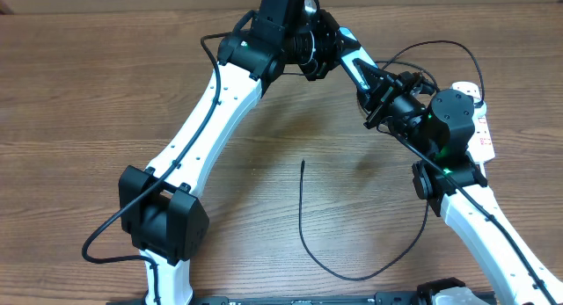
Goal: Plug charger to phone and switch on socket
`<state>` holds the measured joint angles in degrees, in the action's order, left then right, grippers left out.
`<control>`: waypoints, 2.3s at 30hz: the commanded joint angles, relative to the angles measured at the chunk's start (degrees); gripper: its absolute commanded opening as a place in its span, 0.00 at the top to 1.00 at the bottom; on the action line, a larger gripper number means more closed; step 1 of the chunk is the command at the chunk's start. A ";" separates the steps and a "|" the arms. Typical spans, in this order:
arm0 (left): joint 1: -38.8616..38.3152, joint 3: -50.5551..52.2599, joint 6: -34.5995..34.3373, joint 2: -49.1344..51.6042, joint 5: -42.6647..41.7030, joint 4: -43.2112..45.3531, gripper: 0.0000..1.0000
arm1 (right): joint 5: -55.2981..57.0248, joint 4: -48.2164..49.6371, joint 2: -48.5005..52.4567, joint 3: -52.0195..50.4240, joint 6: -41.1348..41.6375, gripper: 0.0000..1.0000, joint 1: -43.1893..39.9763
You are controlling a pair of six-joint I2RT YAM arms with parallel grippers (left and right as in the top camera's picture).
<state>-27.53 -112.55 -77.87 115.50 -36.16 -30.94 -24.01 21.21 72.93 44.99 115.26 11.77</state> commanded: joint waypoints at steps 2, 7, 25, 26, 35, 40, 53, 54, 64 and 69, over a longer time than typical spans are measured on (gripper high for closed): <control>0.02 -0.96 0.94 -1.18 0.81 0.94 0.96 | -0.52 0.17 -0.46 1.57 1.68 0.82 0.17; 0.26 -0.96 1.18 -1.18 0.81 0.90 0.96 | -0.50 0.17 -0.46 1.57 -1.75 0.43 0.17; 16.39 -0.96 17.38 -1.18 -9.20 -7.26 0.96 | -7.17 0.17 -0.46 1.57 -34.82 0.00 -2.73; 18.05 -0.96 19.89 -1.18 -11.98 -7.58 0.96 | -7.34 -1.57 -0.46 1.57 -37.48 0.00 -2.97; 27.80 -0.96 34.93 -1.18 -27.08 -12.98 0.96 | -6.86 -15.43 -0.46 1.57 -61.96 0.00 -2.91; 29.46 -0.96 40.63 -1.18 -26.67 -15.54 0.96 | -1.90 -23.61 -0.39 3.04 -70.84 0.00 -1.95; 29.53 -0.96 42.14 -1.18 -24.90 -15.37 0.96 | 16.65 -56.00 11.06 19.87 -81.29 0.00 9.62; 29.53 -0.96 42.14 -1.18 -24.92 -15.41 0.96 | 18.12 -57.13 11.69 19.87 -81.29 0.00 10.43; 29.53 -0.96 42.12 -1.18 -24.85 -15.52 0.96 | 17.97 -59.56 14.03 19.85 -81.05 0.00 12.33; 29.49 -0.96 42.12 -1.18 -23.89 -15.50 0.96 | 18.67 -62.34 15.67 20.00 -78.20 0.01 12.66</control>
<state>1.91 -112.53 -37.06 115.50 -59.31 -46.74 -6.94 -40.14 87.18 63.59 35.00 23.79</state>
